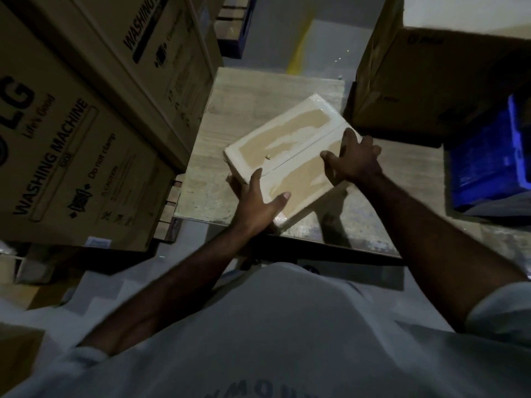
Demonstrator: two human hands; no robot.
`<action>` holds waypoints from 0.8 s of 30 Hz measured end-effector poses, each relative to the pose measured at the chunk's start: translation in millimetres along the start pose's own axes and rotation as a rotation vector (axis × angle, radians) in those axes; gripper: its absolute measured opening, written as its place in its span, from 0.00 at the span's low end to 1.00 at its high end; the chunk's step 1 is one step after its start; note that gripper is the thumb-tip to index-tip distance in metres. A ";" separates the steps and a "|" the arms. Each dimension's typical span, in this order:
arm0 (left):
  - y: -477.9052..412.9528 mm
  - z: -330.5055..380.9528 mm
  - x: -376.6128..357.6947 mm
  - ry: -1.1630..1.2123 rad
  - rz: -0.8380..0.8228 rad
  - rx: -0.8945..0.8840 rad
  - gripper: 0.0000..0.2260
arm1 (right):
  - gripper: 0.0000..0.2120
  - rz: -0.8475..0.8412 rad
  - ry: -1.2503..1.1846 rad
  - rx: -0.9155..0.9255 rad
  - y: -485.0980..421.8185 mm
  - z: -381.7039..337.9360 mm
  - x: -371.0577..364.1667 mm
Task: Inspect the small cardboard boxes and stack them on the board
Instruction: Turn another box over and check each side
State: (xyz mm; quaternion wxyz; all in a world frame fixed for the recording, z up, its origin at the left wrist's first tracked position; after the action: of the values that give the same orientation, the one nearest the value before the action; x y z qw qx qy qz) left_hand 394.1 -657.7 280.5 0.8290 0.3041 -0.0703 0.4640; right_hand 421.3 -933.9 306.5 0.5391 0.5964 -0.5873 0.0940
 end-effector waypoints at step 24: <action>-146.0 60.9 102.6 -0.584 0.225 0.019 0.22 | 0.31 0.182 0.530 0.296 -39.5 -59.2 -43.7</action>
State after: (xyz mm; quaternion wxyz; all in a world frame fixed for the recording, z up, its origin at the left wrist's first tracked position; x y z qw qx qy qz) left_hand 580.2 -674.0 306.3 0.7144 0.4224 -0.3342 0.4466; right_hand 471.1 -873.8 276.6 0.5702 0.5679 -0.4572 0.3786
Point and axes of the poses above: each hand's wrist, its own y-axis away from the middle knuckle, its own x-axis out of the back of the hand, z = x × y, the point moved 6 cm from there along -y, towards the middle knuckle, and after that the axes turned 14 degrees about -z, right-handed, at the moved point
